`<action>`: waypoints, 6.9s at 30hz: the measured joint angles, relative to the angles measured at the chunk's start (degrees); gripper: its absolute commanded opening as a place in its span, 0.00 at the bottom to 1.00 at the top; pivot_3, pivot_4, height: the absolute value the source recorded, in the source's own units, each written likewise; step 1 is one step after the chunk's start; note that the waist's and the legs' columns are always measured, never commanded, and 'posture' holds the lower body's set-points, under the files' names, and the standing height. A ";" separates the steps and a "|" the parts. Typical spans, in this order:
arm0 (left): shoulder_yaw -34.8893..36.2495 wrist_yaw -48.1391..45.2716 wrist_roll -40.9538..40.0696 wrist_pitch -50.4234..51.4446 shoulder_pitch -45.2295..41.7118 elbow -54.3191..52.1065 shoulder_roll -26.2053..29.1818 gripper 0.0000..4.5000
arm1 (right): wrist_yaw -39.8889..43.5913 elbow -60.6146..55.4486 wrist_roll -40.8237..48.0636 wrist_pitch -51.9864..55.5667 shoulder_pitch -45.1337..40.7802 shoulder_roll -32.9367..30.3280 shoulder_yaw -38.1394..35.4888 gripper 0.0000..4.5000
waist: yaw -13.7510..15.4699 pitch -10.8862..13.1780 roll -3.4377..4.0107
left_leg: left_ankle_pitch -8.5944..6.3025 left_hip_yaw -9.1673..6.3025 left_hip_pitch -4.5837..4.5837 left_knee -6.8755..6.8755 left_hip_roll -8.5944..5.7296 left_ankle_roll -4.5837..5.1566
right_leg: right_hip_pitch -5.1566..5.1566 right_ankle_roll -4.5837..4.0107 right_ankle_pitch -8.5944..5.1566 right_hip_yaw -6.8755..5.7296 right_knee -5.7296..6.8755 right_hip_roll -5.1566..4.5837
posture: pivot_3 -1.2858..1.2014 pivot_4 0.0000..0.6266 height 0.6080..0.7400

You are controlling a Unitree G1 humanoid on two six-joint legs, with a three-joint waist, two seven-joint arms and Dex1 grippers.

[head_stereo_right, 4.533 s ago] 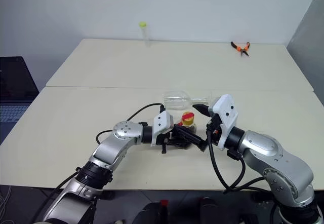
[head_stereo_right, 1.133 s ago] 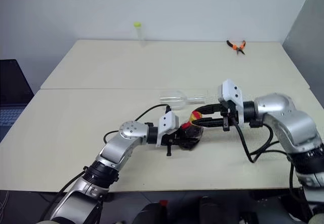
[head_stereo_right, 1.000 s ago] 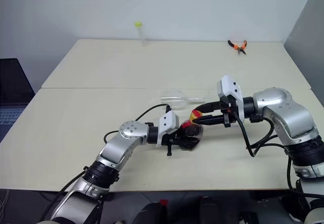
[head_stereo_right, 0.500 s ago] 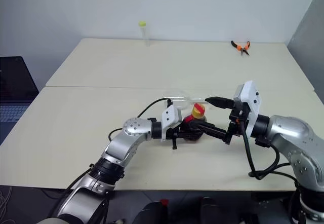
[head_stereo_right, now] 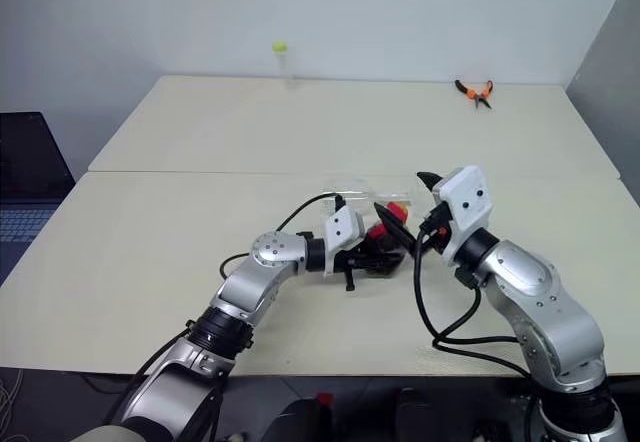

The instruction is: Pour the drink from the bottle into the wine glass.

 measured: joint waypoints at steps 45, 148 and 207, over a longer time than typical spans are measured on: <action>0.21 -1.03 0.07 -1.28 -0.08 0.32 0.12 0.16 | 4.31 -3.74 12.65 7.59 7.00 -6.48 -10.04 1.00 | -0.08 0.00 0.00 | -0.03 0.02 0.04 0.00 0.02 0.06 | 0.03 0.00 0.00 0.02 0.02 0.02 | 0.52 0.24 1.00; 0.03 -1.25 -0.13 -2.48 -0.31 1.26 -0.16 0.15 | -9.19 -4.77 29.72 7.38 5.47 -2.10 -12.37 0.27 | -0.12 0.00 0.00 | -0.03 0.01 0.02 0.01 0.00 0.06 | 0.04 0.01 0.00 0.00 0.03 0.02 | 0.52 0.24 1.00; 25.46 30.02 -0.08 -13.26 8.83 6.22 3.82 0.15 | 9.29 2.34 3.34 9.53 -5.94 -5.27 10.40 1.00 | 1.59 -0.06 -0.14 | 0.10 -0.09 -0.03 0.05 -0.02 -0.18 | 0.02 0.05 0.01 -0.13 -0.07 -0.05 | 0.52 0.24 1.00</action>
